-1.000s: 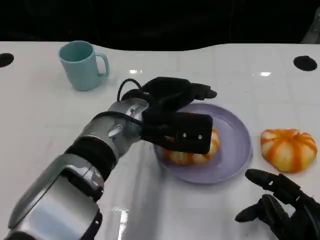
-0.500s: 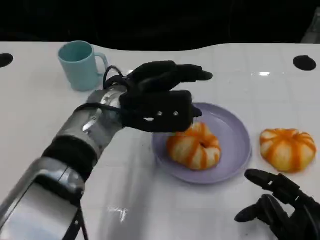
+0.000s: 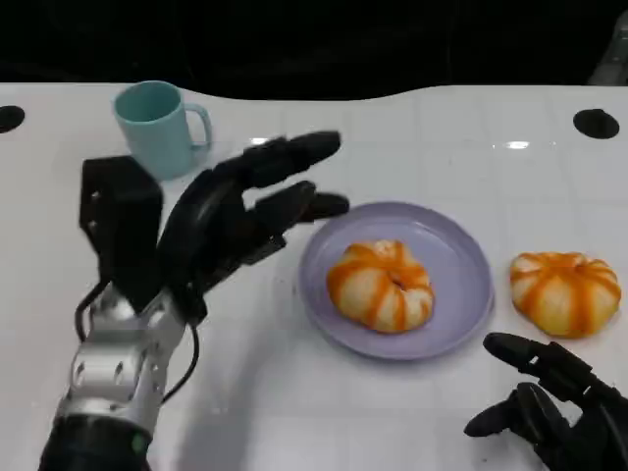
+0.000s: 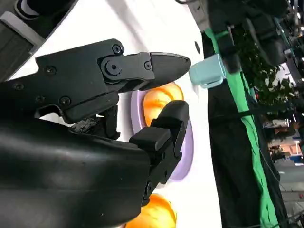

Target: Grasp the bread from the table and place it into the plate.

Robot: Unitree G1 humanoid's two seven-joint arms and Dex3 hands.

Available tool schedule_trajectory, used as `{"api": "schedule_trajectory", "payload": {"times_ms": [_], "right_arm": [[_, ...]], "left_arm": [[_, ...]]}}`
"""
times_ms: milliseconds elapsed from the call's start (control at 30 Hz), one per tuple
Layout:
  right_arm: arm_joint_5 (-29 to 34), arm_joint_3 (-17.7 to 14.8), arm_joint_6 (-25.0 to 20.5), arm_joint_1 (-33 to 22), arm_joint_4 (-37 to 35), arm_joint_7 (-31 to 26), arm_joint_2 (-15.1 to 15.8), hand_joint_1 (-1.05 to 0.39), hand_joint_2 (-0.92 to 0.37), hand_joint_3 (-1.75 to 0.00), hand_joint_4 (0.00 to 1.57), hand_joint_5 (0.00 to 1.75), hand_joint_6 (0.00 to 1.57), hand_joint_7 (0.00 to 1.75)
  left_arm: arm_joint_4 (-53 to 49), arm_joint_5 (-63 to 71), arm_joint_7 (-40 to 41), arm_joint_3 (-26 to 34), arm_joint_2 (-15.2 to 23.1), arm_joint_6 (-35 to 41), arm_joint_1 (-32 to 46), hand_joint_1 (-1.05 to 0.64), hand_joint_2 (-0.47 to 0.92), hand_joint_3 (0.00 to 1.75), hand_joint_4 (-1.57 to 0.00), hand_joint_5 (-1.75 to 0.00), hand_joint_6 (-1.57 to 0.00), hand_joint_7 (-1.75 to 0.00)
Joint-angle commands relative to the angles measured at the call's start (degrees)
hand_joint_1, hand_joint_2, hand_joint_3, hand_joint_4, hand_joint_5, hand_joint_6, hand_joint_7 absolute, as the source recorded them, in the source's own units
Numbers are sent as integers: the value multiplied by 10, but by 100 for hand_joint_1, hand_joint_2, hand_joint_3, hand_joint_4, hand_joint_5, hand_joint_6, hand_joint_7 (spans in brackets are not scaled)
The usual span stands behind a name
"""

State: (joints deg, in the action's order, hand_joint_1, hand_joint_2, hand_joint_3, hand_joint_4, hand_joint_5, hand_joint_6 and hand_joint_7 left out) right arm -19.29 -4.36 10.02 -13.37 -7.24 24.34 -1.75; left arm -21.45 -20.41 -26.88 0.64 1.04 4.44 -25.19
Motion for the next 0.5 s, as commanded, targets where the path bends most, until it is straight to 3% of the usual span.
{"api": "schedule_trajectory", "payload": {"times_ms": [33, 133, 200, 233, 433, 467, 500], "right_arm": [[-6, -8, 6, 2, -3, 5, 9, -76, -92, -29, 71, 114, 82, 59], [-3, -8, 9, 1, -3, 5, 8, -76, -92, -29, 71, 114, 83, 59], [0, -7, 14, 0, -3, 4, 7, -76, -92, -29, 71, 114, 83, 59], [0, -7, 15, 0, -4, 3, 7, -76, -92, -29, 71, 114, 83, 59], [2, -6, 18, -1, -3, 3, 6, -76, -92, -30, 70, 114, 83, 59], [4, -6, 17, -3, 0, 0, 6, -76, -92, -30, 70, 114, 82, 59], [5, -5, 16, -4, 3, -2, 7, -76, -92, -30, 70, 114, 82, 59]], "left_arm": [[71, -68, 13, 40, -22, 62, 45, -59, 92, 47, -51, -107, -68, -11], [111, -94, 30, 55, -36, 91, 76, -58, 92, 49, -52, -114, -71, -14], [153, -127, 51, 72, -54, 118, 111, -56, 92, 57, -53, -135, -59, -61], [165, -135, 57, 75, -57, 127, 120, -56, 92, 58, -53, -138, -55, -71], [200, -152, 72, 84, -61, 160, 140, -56, 92, 60, -53, -143, -50, -86], [236, -174, 84, 95, -64, 181, 179, -56, 92, 62, -53, -147, -48, -93], [269, -189, 101, 102, -70, 199, 215, -55, 92, 60, -53, -161, -46, -115]]}}
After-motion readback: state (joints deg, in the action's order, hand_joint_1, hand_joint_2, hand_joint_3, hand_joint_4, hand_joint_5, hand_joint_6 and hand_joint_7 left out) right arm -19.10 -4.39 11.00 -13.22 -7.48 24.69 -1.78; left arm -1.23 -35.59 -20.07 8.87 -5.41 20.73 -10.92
